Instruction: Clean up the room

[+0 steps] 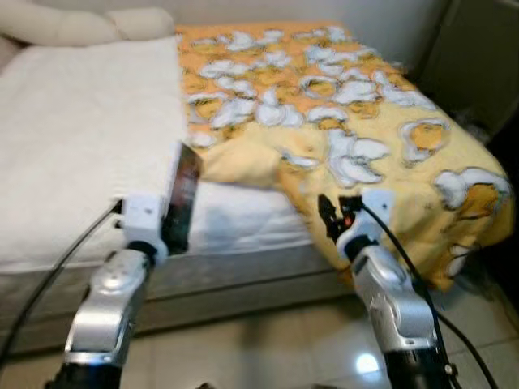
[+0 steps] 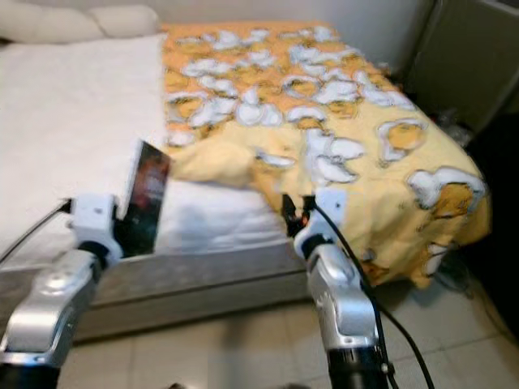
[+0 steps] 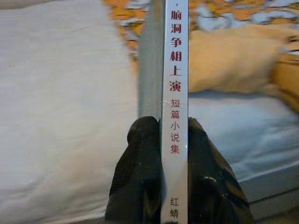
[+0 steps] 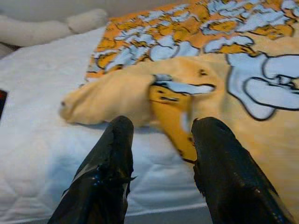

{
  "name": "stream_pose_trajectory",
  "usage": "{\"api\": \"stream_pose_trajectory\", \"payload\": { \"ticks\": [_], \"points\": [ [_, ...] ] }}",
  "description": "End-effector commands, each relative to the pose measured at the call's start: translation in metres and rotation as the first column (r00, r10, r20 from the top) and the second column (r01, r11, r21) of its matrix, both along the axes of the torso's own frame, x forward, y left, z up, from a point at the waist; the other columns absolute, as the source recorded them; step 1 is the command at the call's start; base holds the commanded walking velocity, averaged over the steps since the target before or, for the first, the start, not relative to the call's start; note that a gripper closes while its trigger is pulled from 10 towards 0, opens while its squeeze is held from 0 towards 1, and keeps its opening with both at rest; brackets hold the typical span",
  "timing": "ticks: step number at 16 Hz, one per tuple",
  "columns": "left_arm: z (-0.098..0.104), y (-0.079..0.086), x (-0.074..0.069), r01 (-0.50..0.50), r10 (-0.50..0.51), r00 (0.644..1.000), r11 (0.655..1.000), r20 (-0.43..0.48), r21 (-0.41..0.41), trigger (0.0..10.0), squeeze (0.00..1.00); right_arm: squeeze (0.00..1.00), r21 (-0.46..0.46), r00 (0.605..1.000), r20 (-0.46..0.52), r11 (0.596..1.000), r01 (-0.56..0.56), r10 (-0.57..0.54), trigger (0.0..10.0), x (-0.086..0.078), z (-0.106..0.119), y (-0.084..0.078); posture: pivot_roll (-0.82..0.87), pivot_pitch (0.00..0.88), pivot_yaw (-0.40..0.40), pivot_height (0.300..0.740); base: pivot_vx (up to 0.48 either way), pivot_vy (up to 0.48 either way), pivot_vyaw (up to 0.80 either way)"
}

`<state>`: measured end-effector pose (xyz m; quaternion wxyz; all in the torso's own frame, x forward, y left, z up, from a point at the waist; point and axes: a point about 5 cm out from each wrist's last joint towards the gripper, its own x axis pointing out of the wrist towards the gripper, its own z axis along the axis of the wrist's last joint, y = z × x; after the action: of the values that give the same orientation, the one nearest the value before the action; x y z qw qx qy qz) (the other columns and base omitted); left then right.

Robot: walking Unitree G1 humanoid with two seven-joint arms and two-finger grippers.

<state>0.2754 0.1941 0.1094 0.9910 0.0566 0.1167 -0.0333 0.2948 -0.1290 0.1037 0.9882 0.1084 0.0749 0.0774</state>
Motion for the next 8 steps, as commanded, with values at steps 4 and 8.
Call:
{"api": "stream_pose_trajectory", "payload": {
  "ticks": [4,8],
  "points": [
    [0.0105,-0.0111,0.0035,0.042,-0.041,0.998,0.999,0.056,-0.005,10.0,0.00,0.00,-0.019,0.999,0.002,0.999,0.034,-0.034,10.0,-0.0006,-0.0002,-0.0112,-0.07,0.000,0.019,0.740,0.000,0.480,0.00],
    [0.0105,-0.0111,0.0035,0.042,-0.041,0.998,0.999,0.056,-0.005,10.0,0.00,0.00,-0.019,0.999,0.002,0.999,0.034,-0.034,10.0,-0.0006,-0.0002,-0.0112,-0.07,0.000,0.019,0.740,0.000,0.480,0.00]
  ]
}}
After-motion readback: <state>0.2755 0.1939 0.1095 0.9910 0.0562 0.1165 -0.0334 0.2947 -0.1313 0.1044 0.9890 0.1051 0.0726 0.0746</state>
